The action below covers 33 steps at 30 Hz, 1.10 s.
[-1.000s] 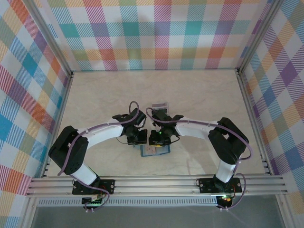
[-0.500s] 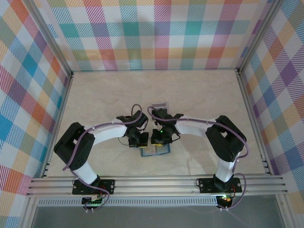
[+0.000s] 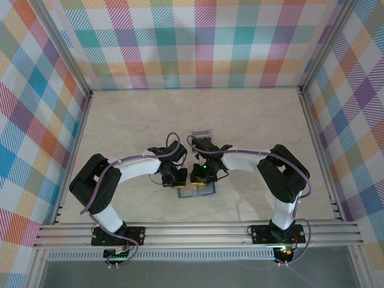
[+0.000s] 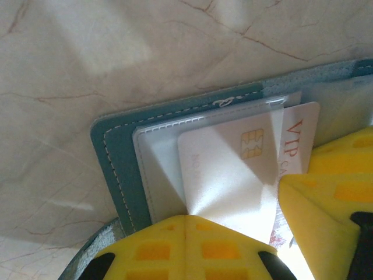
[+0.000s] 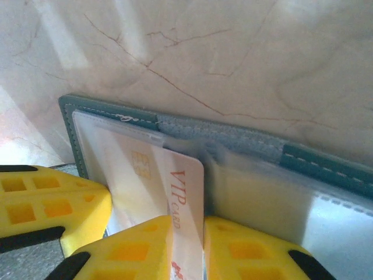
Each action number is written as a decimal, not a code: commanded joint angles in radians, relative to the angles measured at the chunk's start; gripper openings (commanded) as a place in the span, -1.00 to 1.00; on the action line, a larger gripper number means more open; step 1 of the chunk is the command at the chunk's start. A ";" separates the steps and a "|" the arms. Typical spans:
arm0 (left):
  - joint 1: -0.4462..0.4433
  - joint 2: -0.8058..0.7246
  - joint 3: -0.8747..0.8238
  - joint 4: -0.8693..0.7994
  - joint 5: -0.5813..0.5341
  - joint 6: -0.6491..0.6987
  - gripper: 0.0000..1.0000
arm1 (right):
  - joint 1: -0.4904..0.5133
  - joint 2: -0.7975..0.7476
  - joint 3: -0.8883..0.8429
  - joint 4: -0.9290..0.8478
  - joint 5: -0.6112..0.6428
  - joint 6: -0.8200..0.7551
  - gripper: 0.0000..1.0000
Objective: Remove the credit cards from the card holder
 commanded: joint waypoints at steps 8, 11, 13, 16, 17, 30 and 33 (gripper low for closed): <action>-0.006 0.062 -0.040 -0.049 -0.074 0.017 -0.93 | -0.047 -0.068 -0.157 0.266 -0.184 0.084 -0.65; -0.007 0.060 -0.043 -0.052 -0.077 0.016 -0.93 | -0.053 -0.086 -0.192 0.338 -0.226 0.100 -0.68; -0.006 0.059 -0.042 -0.056 -0.081 0.017 -0.93 | -0.056 -0.091 -0.204 0.354 -0.233 0.103 -0.69; -0.007 0.055 -0.041 -0.059 -0.083 0.016 -0.93 | -0.062 -0.091 -0.216 0.381 -0.247 0.105 -0.71; -0.007 0.053 -0.042 -0.059 -0.082 0.016 -0.93 | -0.064 -0.089 -0.219 0.393 -0.253 0.109 -0.72; -0.008 0.039 -0.045 -0.076 -0.091 0.016 -0.93 | -0.067 -0.057 -0.228 0.452 -0.278 0.124 -0.76; -0.007 0.034 -0.043 -0.085 -0.102 0.018 -0.93 | -0.068 -0.081 -0.234 0.399 -0.240 0.107 -0.84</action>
